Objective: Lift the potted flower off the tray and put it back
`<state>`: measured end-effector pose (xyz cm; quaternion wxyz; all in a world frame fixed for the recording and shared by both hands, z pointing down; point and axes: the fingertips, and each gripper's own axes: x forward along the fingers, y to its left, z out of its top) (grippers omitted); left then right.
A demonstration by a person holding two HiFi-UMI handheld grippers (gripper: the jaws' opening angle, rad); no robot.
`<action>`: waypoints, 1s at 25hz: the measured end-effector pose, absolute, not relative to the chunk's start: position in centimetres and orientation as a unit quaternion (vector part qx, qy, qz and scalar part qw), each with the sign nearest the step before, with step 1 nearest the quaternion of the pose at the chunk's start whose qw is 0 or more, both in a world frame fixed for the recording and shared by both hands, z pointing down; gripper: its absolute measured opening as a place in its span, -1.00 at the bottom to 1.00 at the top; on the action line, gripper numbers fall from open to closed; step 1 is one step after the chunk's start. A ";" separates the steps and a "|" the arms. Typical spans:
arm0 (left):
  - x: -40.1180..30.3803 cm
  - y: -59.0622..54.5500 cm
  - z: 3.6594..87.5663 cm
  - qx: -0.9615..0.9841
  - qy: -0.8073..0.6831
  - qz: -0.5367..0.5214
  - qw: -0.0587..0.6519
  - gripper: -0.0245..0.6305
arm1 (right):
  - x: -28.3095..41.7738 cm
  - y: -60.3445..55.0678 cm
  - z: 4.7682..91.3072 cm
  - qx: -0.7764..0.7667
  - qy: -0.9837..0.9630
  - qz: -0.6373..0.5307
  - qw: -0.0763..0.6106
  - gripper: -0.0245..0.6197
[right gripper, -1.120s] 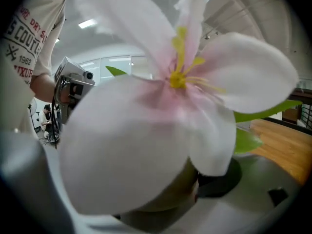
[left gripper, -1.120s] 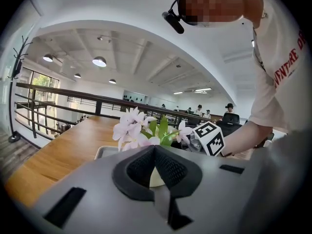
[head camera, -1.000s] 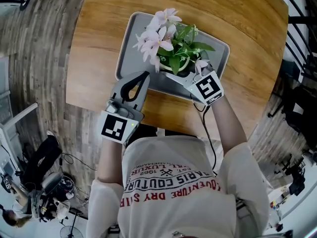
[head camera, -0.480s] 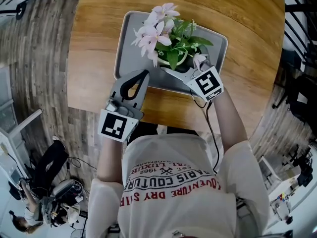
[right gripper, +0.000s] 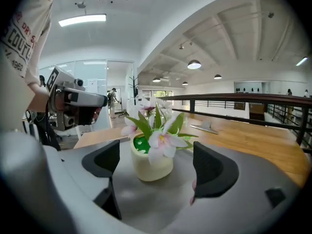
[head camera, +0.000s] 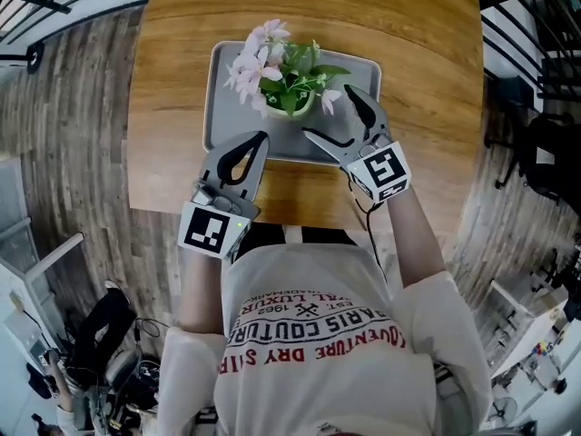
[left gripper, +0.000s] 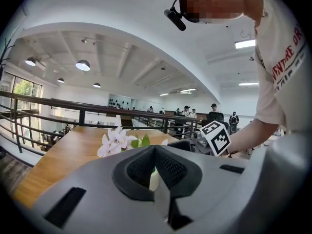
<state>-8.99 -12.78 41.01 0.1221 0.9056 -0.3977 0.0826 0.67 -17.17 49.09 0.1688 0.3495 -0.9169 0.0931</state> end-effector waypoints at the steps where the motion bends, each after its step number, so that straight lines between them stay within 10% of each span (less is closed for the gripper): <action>1: -8.7 -12.6 40.3 0.909 -0.393 0.080 0.117 -0.89 | 1.1 -16.7 48.1 0.358 -0.914 0.093 0.166 0.60; 3: -8.2 -12.2 38.7 0.915 -0.383 0.074 0.106 -0.89 | 2.2 -15.9 45.9 0.381 -0.907 0.086 0.158 0.55; 6: -7.9 -12.0 36.6 0.922 -0.373 0.067 0.084 -0.89 | 4.1 -15.5 42.0 0.441 -0.886 0.041 0.134 -0.27; 11: -7.8 -11.6 33.4 0.931 -0.358 0.053 0.043 -0.89 | 5.7 -15.0 36.8 0.509 -0.854 -0.020 0.107 -0.73; 25: -10.9 -12.5 28.4 0.926 -0.375 0.045 -0.023 -0.89 | 3.1 -12.4 30.0 0.508 -0.858 -0.043 0.060 -0.84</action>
